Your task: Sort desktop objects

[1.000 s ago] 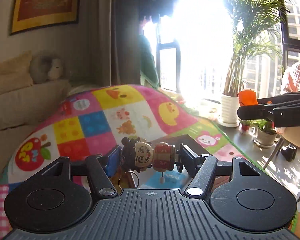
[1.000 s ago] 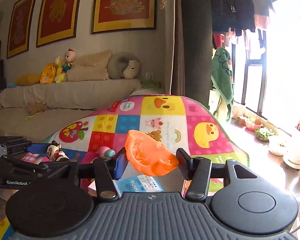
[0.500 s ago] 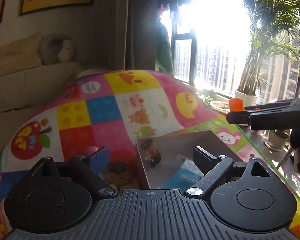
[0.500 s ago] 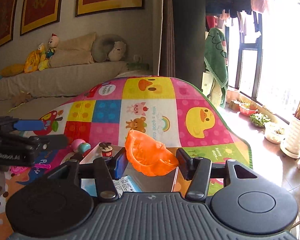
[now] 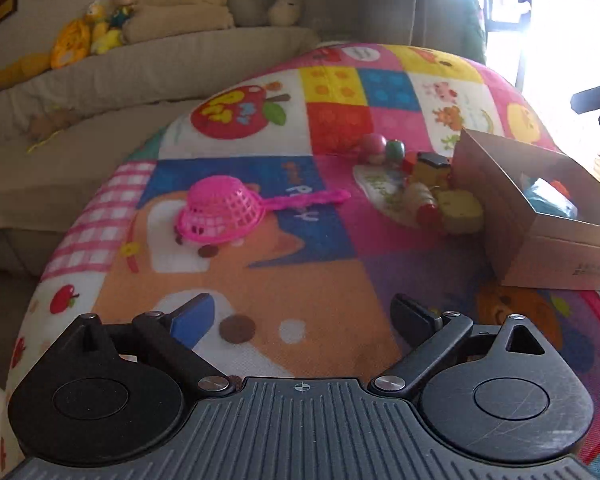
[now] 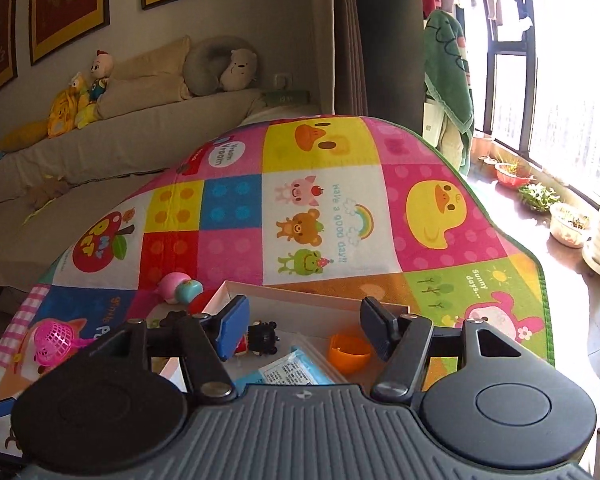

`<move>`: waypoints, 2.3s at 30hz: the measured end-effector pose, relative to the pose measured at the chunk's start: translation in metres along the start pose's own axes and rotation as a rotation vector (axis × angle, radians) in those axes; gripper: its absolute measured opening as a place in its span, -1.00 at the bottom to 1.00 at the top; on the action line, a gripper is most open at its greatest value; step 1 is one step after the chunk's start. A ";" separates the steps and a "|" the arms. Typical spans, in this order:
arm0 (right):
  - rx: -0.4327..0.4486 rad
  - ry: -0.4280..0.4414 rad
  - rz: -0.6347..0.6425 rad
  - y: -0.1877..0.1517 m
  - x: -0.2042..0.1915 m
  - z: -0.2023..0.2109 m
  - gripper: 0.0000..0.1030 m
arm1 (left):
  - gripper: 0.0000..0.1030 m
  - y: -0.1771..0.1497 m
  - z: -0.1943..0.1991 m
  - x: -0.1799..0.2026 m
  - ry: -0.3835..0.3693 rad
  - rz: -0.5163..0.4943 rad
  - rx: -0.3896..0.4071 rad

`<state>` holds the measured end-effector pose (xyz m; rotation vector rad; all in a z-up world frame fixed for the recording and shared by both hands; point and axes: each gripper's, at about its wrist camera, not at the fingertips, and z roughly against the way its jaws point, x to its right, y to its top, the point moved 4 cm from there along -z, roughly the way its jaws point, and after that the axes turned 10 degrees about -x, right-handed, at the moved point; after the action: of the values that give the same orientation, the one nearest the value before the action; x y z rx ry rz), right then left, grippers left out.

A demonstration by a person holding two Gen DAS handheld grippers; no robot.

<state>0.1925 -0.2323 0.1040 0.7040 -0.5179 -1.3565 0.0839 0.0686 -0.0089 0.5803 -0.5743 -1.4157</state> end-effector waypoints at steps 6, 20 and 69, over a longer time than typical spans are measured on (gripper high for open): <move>-0.122 0.107 0.067 0.012 -0.070 -0.025 0.34 | 0.96 -0.010 0.003 -0.011 -0.063 0.081 0.033; -0.378 -0.186 0.275 0.039 -0.147 -0.195 -0.18 | 0.97 -0.012 0.003 -0.020 -0.147 0.152 0.029; -0.346 0.289 0.212 -0.002 -0.140 -0.050 -0.11 | 1.00 -0.015 -0.001 -0.023 -0.200 0.160 0.002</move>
<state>0.2040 -0.0862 0.0762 0.5302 -0.1166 -1.0869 0.0717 0.0907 -0.0205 0.3874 -0.7651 -1.3293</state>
